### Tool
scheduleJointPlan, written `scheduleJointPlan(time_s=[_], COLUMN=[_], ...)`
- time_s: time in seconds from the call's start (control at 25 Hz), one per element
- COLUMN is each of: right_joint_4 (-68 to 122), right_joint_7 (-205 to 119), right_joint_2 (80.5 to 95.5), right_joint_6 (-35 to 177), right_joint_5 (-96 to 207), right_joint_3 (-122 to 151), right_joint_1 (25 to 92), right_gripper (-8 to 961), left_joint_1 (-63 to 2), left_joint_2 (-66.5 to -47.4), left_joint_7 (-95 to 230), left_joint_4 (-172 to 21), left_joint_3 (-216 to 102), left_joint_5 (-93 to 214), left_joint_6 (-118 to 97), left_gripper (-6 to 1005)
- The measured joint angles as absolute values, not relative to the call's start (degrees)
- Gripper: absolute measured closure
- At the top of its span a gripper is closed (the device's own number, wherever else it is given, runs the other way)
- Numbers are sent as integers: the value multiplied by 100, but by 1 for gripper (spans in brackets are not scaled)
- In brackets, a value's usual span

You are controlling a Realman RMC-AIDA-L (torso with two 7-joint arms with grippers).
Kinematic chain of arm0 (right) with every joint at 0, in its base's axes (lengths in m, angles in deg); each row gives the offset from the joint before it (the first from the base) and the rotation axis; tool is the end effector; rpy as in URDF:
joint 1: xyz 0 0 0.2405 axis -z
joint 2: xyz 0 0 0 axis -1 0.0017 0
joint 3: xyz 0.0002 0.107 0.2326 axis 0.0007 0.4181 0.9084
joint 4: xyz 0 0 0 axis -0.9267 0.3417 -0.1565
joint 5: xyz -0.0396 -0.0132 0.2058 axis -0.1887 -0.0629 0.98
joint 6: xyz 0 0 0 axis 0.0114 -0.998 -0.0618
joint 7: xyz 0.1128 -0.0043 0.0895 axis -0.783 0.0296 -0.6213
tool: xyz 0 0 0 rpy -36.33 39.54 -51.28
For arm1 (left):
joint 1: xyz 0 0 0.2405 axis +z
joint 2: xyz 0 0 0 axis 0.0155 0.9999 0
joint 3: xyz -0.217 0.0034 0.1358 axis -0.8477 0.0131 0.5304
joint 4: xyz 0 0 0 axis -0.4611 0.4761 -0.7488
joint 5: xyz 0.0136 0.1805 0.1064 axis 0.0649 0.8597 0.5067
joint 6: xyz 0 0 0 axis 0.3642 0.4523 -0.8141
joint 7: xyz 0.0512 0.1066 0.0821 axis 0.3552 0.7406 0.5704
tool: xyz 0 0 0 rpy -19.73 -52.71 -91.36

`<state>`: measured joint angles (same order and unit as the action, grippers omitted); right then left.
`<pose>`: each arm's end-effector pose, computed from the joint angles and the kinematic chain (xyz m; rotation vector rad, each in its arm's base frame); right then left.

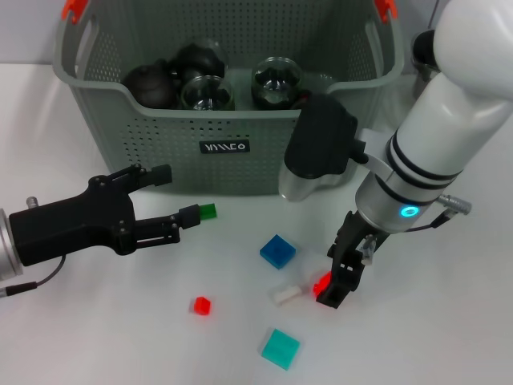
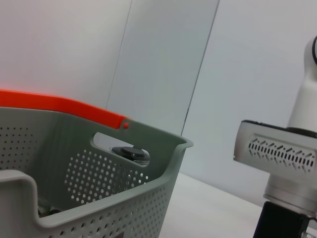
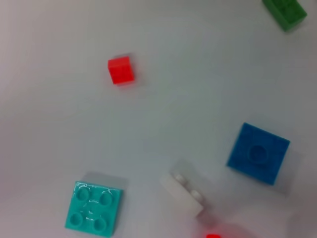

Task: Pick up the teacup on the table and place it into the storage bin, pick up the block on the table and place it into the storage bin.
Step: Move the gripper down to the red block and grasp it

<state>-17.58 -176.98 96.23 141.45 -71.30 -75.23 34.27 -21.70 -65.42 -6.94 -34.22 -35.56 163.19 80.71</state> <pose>0.1373 0.3601 -0.1013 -2.9034 0.4290 -0.8567 -0.2838 0.2843 0.0169 -2.5493 -0.6485 -0.9223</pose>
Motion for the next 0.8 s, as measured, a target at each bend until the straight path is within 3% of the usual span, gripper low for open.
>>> scheduleJointPlan(time_s=[0.52, 0.8], right_joint_4=[-1502, -1607], right_joint_7=[-17915, -17987], right_joint_2=[9649, 9630], right_joint_6=[13790, 13821], right_joint_5=[-6975, -6955], right_joint_3=[-8159, -8239], right_joint_1=[3365, 3362], right_gripper=[159, 252], left_joint_1=[-2171, -2172], left_joint_2=[-6543, -6538], left_joint_7=[-693, -693], left_joint_4=[-3420, -3420], left_joint_3=[-3558, -3559], left_joint_5=[16295, 16275], left_joint_6=[8072, 8072], left_gripper=[81, 80])
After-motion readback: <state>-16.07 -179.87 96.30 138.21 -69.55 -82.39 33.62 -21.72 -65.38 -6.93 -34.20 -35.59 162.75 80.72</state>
